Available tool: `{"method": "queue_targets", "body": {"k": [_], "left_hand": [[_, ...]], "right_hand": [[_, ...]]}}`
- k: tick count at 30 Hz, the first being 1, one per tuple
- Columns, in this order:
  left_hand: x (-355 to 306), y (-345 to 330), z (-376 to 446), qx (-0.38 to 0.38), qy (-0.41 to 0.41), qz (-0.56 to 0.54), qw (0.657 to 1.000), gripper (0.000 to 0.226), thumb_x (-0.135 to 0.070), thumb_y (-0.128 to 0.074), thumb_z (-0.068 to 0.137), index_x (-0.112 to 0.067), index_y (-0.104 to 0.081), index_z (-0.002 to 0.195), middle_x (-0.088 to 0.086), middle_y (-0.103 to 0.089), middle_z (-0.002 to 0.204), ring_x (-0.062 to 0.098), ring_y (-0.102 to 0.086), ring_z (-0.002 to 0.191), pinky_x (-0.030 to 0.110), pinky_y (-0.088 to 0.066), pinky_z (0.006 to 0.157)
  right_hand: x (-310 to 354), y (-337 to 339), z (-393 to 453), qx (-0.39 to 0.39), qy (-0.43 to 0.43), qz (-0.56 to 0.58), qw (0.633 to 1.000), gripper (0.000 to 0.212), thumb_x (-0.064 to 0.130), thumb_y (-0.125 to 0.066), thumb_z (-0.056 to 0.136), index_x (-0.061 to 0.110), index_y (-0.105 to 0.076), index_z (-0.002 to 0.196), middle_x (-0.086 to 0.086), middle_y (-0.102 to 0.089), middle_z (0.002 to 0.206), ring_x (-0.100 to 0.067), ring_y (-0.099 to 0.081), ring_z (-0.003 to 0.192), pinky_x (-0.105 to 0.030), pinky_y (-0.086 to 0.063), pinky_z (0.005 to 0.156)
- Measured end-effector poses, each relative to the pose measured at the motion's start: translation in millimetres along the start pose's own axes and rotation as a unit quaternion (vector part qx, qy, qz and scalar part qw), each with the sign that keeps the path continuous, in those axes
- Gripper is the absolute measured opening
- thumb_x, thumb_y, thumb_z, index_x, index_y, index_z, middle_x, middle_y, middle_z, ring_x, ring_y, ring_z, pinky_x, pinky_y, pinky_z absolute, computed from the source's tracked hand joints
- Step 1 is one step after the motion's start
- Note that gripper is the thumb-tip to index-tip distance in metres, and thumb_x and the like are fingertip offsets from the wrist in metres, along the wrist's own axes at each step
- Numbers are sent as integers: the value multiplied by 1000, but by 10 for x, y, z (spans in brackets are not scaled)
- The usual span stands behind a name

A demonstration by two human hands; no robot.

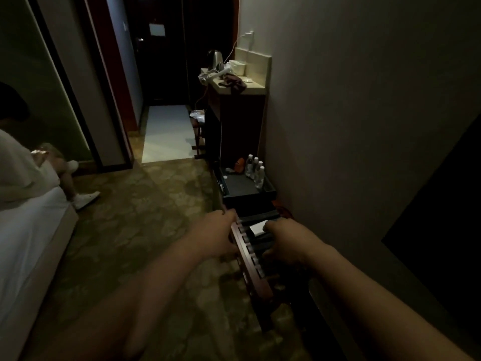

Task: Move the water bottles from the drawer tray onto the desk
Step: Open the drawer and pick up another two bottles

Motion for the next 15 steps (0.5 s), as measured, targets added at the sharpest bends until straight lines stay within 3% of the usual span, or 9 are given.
{"method": "queue_targets", "body": {"k": [6, 15], "left_hand": [[1055, 421, 1124, 11, -42, 50, 998, 67, -48, -71, 81, -26, -44, 138, 2, -54, 128, 22, -55, 113, 37, -53, 85], [2012, 638, 2671, 35, -89, 77, 992, 52, -47, -69, 83, -25, -49, 125, 0, -54, 114, 20, -57, 100, 33, -51, 73]], "right_hand": [[352, 484, 1416, -9, -31, 36, 999, 56, 36, -74, 83, 19, -52, 133, -4, -57, 125, -21, -57, 106, -34, -52, 87], [114, 751, 3007, 4, -102, 56, 993, 58, 38, -74, 83, 20, -51, 133, -3, -56, 124, -20, -57, 105, -32, -51, 84]]}}
Point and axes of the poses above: each hand's wrist, its own z-axis towards the middle knuckle, its own y-axis out of the back of the hand, x = y × z, the point moved 6 cm from there along z, towards the middle knuckle
